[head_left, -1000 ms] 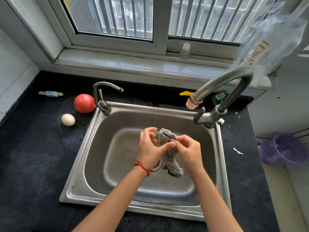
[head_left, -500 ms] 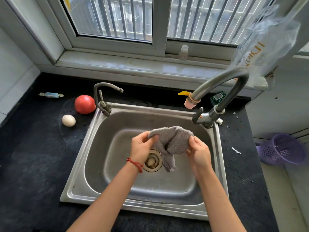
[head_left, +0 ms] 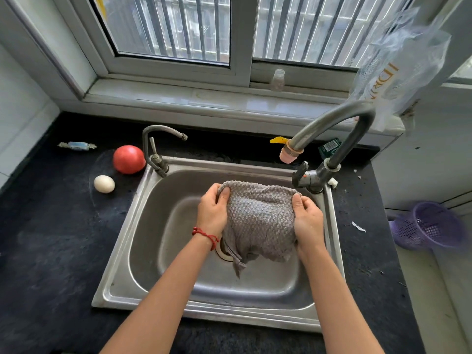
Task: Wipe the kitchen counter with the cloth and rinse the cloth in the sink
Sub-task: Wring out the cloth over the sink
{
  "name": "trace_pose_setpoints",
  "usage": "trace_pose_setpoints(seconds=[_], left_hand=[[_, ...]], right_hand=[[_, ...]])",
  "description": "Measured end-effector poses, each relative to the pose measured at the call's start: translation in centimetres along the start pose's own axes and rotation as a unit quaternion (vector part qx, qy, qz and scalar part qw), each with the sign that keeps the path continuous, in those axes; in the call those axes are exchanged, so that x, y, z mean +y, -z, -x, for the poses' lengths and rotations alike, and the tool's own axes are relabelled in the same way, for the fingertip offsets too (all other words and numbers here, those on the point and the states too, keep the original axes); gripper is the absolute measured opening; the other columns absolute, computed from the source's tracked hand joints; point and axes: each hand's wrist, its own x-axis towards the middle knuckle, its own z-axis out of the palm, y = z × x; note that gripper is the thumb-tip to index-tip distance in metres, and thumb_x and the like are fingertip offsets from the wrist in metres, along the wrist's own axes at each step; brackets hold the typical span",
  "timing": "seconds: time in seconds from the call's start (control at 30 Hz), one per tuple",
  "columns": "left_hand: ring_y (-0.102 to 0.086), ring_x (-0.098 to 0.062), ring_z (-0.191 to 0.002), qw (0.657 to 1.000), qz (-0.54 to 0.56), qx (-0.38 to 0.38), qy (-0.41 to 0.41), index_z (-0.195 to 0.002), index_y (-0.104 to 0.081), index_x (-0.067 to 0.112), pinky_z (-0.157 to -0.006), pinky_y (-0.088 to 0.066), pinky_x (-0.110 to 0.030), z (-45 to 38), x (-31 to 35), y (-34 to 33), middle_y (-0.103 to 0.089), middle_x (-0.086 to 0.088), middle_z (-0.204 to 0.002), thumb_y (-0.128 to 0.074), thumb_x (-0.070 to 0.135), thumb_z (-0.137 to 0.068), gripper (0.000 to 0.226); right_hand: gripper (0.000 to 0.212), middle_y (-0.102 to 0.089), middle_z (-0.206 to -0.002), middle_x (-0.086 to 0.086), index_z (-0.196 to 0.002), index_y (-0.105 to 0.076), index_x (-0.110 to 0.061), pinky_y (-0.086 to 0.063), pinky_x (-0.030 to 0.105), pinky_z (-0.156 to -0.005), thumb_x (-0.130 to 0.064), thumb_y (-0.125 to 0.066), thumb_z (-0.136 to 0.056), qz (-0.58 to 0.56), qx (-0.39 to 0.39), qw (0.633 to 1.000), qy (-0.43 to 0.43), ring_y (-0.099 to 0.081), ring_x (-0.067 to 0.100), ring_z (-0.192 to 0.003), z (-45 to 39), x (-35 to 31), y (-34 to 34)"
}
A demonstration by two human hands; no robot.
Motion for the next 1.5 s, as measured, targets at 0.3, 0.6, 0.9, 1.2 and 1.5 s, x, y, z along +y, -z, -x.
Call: trace_pose_setpoints(seconds=[0.3, 0.6, 0.9, 1.2, 1.5], left_hand=[[-0.065, -0.027, -0.101, 0.876, 0.389, -0.131, 0.253, -0.116, -0.059, 0.004, -0.090, -0.054, -0.041, 0.7, 0.9, 0.6, -0.069, -0.014, -0.108, -0.046, 0.045, -0.086, 0.052], [-0.067, -0.023, -0.091, 0.903, 0.317, -0.206, 0.202, -0.119, -0.052, 0.005, -0.072, -0.060, -0.031, 1.9, -0.2, 1.4, -0.066, -0.010, -0.104, -0.064, -0.010, -0.074, 0.050], [-0.065, -0.023, -0.081, 0.982, 0.118, -0.077, 0.124, -0.137, -0.031, 0.033, -0.082, -0.055, -0.039, 1.6, 0.5, 1.8, -0.067, -0.017, -0.090, -0.062, -0.002, -0.080, 0.073], [-0.056, -0.026, -0.100, 0.944, -0.314, -0.062, -0.078, -0.112, -0.063, 0.018, -0.085, -0.045, -0.030, 2.0, 0.4, 1.4, -0.058, -0.008, -0.102, -0.069, 0.009, -0.068, 0.045], [-0.057, 0.008, -0.061, 0.977, -0.051, -0.205, -0.015, -0.071, -0.063, 0.022, -0.058, -0.044, -0.007, 1.3, 0.1, 3.7, -0.061, 0.007, -0.073, -0.079, 0.024, -0.062, 0.018]], right_hand=[[0.049, -0.071, -0.096, 0.009, -0.101, -0.065, -0.007, -0.059, 0.034, -0.068, -0.026, -0.081, -0.060, -0.255, -0.251, 0.924, -0.133, -0.069, 0.019, -0.085, 1.4, 1.2, 1.0], [0.025, -0.062, -0.090, -0.003, -0.101, -0.060, -0.011, -0.046, 0.027, -0.079, -0.027, -0.042, -0.095, 0.090, -0.041, 0.991, 0.092, -0.055, 0.003, -0.080, 1.0, -0.2, 0.4], [0.036, -0.063, -0.108, 0.002, -0.123, -0.054, -0.014, -0.042, 0.000, -0.065, -0.020, -0.057, -0.088, 0.122, 0.036, 0.986, 0.103, -0.057, 0.018, -0.082, 0.9, -0.1, 1.6], [0.048, -0.059, -0.109, 0.008, -0.118, -0.058, -0.012, -0.036, 0.024, -0.088, -0.008, -0.069, -0.072, 0.426, -0.112, 0.884, 0.157, -0.054, 0.025, -0.107, 1.4, 0.4, 1.1], [0.019, -0.059, -0.081, 0.003, -0.083, -0.056, -0.022, -0.050, 0.021, -0.061, -0.008, -0.066, -0.075, 0.080, -0.111, 0.989, 0.054, -0.058, 0.008, -0.069, 1.7, 0.3, 1.5]])
